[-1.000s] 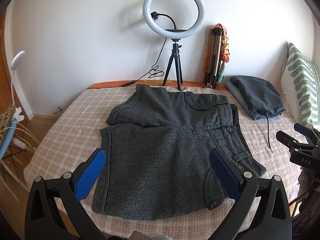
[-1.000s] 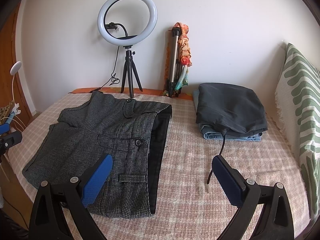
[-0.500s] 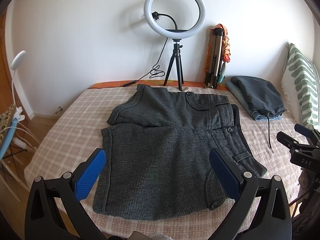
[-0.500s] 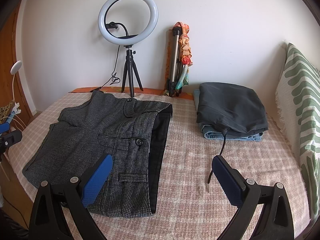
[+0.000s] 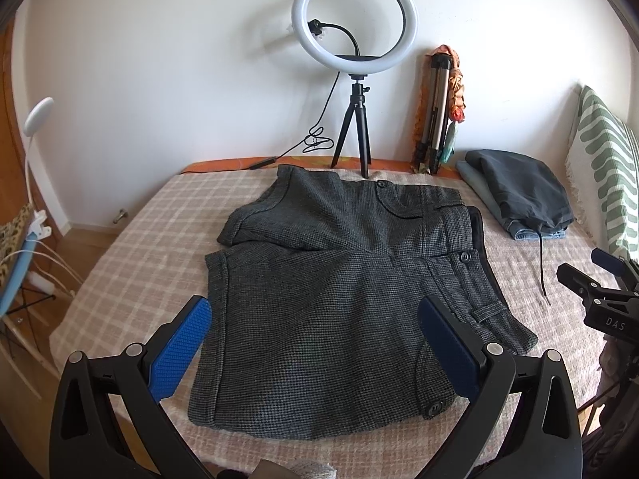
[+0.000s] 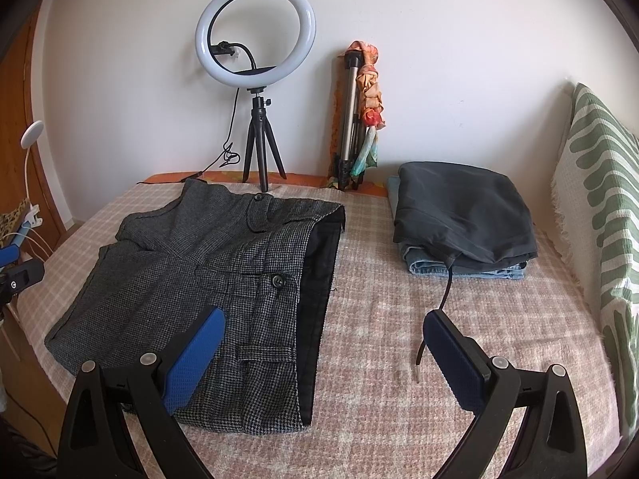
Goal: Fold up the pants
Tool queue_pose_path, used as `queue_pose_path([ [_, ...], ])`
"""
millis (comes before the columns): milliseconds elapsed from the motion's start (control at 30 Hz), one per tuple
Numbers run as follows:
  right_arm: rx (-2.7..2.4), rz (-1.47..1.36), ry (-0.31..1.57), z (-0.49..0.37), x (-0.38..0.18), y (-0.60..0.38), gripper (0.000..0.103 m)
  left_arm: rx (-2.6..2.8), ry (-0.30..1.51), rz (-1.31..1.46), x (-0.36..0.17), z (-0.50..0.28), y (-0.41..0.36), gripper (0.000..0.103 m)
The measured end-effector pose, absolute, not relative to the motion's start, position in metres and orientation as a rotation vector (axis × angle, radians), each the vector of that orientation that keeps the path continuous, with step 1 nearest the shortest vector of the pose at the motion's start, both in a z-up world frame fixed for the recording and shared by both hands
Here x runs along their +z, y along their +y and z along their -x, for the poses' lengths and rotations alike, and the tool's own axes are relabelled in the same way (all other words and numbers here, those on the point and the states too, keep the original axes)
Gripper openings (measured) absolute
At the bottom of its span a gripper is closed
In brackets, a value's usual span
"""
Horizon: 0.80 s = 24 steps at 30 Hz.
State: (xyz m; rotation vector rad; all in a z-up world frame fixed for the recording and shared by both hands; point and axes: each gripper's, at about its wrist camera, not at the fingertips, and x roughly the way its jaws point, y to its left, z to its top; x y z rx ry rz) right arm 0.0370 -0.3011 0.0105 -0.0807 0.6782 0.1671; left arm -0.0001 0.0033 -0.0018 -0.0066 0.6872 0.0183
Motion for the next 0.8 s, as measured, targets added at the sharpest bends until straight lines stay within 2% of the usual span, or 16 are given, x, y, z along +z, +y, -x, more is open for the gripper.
queue_pose_path([
  [433, 0.170, -0.007, 0.702, -0.067, 0.006, -0.314, 0.099, 0.014, 0.704, 0.080, -0.002, -0.039, 0.027, 0.101],
  [800, 0.263, -0.103, 0.801, -0.156, 0.005, -0.318, 0.094, 0.016, 0.788, 0.191, -0.027, -0.101, 0.047, 0.072],
])
